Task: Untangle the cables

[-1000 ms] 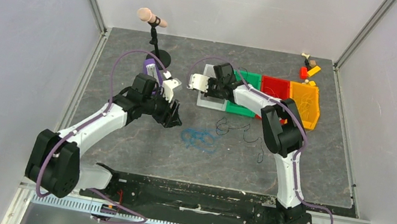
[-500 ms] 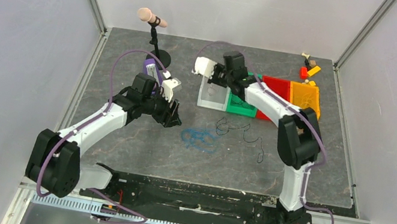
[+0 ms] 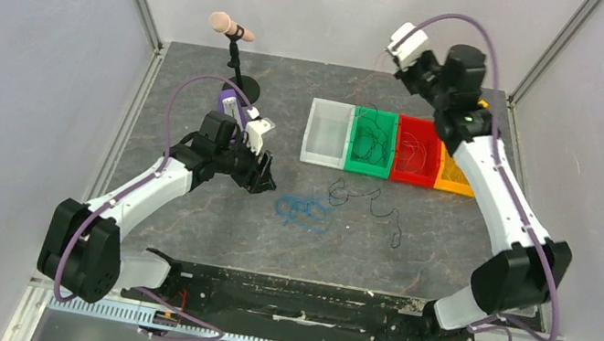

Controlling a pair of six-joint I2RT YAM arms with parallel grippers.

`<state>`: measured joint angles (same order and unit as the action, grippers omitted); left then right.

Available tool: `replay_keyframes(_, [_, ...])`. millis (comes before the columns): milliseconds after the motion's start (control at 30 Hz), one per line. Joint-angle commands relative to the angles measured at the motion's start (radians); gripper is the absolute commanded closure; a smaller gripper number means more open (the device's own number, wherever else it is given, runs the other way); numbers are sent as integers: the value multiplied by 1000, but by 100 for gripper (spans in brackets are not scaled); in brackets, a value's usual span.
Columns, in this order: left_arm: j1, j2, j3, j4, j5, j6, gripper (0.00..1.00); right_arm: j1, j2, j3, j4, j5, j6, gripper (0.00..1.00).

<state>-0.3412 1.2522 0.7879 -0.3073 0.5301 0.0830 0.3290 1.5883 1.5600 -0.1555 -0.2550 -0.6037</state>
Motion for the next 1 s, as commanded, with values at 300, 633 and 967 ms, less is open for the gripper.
replay_keyframes(300, [7,8,18,44,14,-65,37,-174,-154,-91,-7,-108,103,100])
replay_keyframes(633, [8,3,21,35,15,-65,37,-229,-146,-314,11,-97,39,100])
replay_keyframes(967, [8,14,15,25,50,-50,36,-245,-38,-466,43,-58,2,100])
